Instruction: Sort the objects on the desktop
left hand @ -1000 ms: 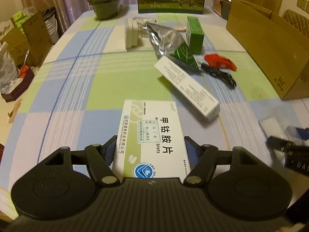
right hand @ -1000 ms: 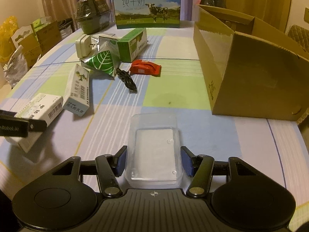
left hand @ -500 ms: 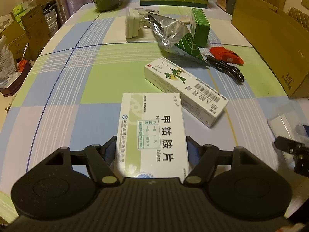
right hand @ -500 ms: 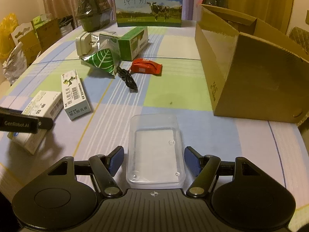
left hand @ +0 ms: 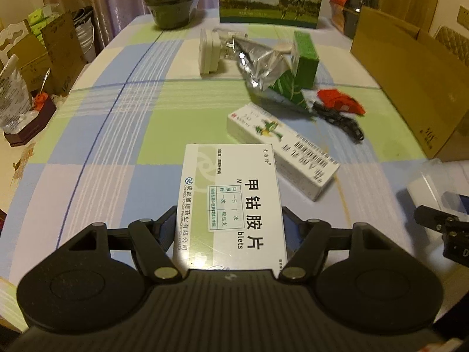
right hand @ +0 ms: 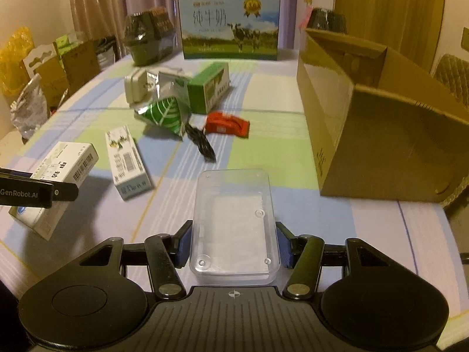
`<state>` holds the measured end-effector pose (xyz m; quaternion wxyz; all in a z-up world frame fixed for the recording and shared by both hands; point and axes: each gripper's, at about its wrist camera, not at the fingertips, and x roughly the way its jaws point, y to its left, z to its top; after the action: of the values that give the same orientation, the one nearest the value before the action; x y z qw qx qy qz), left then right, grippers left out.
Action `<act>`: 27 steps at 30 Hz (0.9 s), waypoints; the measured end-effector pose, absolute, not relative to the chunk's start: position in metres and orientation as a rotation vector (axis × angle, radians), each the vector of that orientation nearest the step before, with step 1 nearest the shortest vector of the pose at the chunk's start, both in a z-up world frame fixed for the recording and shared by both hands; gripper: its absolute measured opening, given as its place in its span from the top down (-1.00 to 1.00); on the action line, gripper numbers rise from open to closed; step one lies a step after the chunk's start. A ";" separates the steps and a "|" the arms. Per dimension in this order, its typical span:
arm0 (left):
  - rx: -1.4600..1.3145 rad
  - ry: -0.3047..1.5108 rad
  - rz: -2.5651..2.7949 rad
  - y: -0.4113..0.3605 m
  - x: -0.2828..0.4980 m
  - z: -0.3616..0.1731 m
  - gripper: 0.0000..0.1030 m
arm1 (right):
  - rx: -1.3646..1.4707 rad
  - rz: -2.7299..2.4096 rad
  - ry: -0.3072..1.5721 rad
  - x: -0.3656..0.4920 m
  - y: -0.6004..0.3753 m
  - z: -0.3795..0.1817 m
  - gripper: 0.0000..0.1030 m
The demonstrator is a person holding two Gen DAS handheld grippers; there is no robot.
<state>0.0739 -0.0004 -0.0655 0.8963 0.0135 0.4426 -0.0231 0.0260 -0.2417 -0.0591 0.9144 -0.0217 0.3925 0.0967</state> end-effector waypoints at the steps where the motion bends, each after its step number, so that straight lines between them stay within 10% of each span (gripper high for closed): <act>1: 0.029 0.911 -0.053 -0.002 0.073 -0.062 -0.30 | -0.042 0.198 0.800 0.025 -0.242 -0.056 -0.04; 27: 0.045 0.701 -0.435 -0.180 0.115 0.061 -0.30 | -0.021 -0.010 0.540 0.079 -0.385 0.060 -0.04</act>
<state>0.1152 -0.1802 0.0605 0.9158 0.0221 0.3407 -0.2114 0.0794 -0.3847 0.0603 0.9637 -0.0104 0.2667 -0.0050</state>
